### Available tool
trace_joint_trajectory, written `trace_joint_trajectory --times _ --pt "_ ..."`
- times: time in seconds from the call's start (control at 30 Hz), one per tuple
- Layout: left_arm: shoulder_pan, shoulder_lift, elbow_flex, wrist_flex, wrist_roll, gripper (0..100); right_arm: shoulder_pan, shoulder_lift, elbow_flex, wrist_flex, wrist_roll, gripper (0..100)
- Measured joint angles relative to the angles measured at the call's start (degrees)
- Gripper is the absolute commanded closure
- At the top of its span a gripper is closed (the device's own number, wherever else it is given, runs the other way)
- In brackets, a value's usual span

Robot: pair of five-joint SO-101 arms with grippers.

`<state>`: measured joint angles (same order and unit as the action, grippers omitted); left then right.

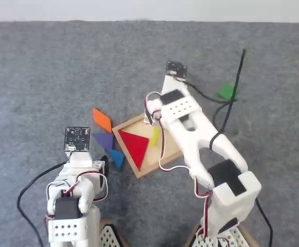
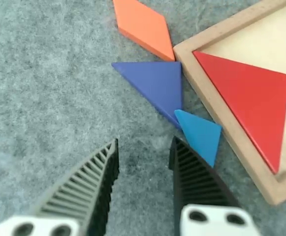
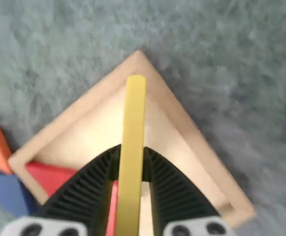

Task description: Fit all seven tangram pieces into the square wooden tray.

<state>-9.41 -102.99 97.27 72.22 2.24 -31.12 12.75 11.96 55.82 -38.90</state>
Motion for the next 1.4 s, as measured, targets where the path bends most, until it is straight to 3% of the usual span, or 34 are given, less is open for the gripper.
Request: trace_joint_trajectory --times 0.13,0.4,0.7,1.07,1.23,1.4 --pt "-0.1 0.0 0.0 0.0 0.0 84 -2.0 0.0 0.9 -6.2 -4.1 98.9" --pt "-0.1 0.0 0.0 0.0 0.0 84 -6.3 0.0 1.2 -11.7 -5.3 98.1" --pt "-0.1 0.0 0.0 0.0 0.0 84 -6.2 0.0 4.9 -13.0 -5.1 73.1" --pt "-0.1 0.0 0.0 0.0 0.0 84 -5.9 -0.5 5.3 -13.2 -6.2 72.4" --pt "-0.1 0.0 0.0 0.0 0.0 84 -5.5 -3.3 3.8 -6.3 3.3 72.4" --pt "-0.1 0.0 0.0 0.0 0.0 84 -5.5 -10.7 -0.8 0.4 22.2 77.3"
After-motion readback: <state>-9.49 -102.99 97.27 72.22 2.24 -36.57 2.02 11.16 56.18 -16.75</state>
